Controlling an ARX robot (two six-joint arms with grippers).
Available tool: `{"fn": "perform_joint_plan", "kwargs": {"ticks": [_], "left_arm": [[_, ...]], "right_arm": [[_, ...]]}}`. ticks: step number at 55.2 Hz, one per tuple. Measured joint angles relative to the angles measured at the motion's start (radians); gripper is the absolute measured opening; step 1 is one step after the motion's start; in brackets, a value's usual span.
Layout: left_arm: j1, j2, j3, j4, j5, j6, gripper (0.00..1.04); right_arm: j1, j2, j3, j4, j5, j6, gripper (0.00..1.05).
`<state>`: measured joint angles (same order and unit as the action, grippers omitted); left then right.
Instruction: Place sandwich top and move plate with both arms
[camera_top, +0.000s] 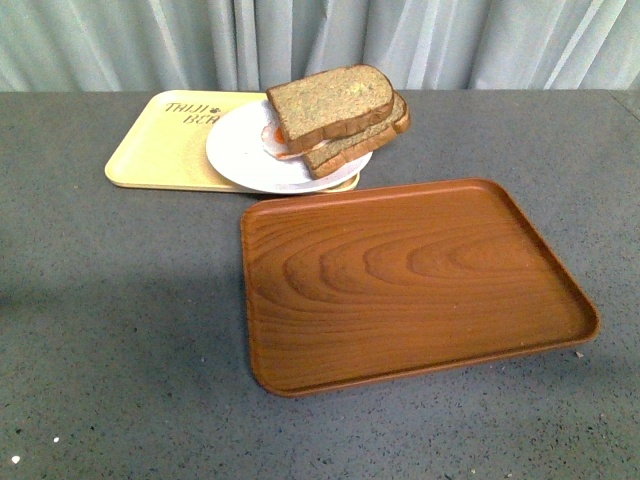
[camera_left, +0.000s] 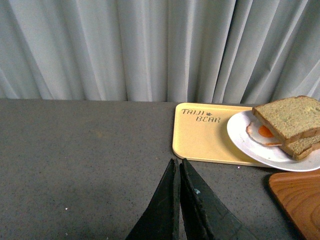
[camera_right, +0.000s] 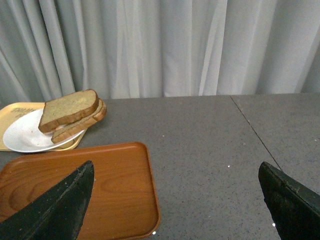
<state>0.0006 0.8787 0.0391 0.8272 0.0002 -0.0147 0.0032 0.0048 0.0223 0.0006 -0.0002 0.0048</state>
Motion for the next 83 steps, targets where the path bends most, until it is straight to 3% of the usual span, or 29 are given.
{"fn": "perform_joint_plan", "kwargs": {"ticks": [43,78,83], "left_arm": [[0.0,-0.517,-0.025,-0.465,0.0,0.004,0.02],[0.0,-0.699,-0.025,-0.646,0.0,0.004,0.02],[0.0,-0.808,-0.025,-0.79,-0.001,0.004,0.02]], "right_arm": [[0.0,0.0,0.0,0.0,0.0,0.0,0.96],[0.0,0.0,0.0,0.0,0.0,0.0,0.96],[0.0,0.0,0.0,0.0,0.0,0.0,0.96]]}}
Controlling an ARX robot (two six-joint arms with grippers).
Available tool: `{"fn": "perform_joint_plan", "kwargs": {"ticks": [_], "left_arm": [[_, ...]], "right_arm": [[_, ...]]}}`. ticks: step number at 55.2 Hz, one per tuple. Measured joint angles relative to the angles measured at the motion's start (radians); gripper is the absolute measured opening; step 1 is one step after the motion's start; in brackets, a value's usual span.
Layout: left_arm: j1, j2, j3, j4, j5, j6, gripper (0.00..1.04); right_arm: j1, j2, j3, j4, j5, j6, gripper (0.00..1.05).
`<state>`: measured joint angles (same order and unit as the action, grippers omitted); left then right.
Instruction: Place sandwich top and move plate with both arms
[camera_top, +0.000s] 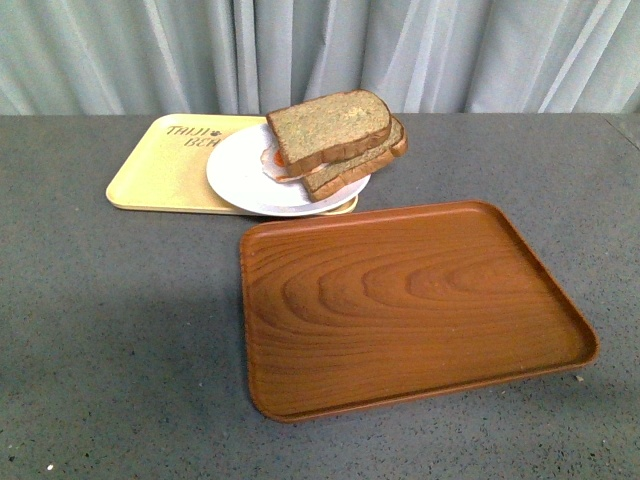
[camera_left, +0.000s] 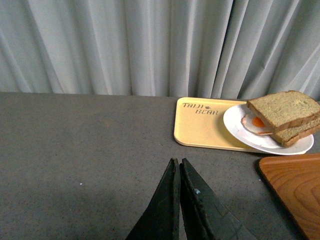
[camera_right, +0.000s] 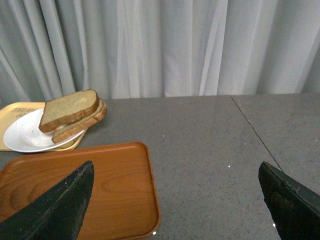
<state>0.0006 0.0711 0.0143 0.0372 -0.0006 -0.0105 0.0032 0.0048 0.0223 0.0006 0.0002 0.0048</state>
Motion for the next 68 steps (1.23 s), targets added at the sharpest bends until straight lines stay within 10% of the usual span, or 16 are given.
{"fn": "perform_joint_plan", "kwargs": {"ticks": [18,44,68], "left_arm": [[0.0,-0.055,0.0,-0.037,0.0,-0.001,0.03],[0.0,-0.055,0.0,-0.037,0.0,0.0,0.97],[0.0,-0.056,0.0,-0.037,0.0,0.003,0.96]], "right_arm": [[0.0,0.0,0.0,0.0,0.0,0.0,0.96],[0.0,0.0,0.0,0.0,0.0,0.0,0.96],[0.0,0.0,0.0,0.0,0.0,0.0,0.96]]}}
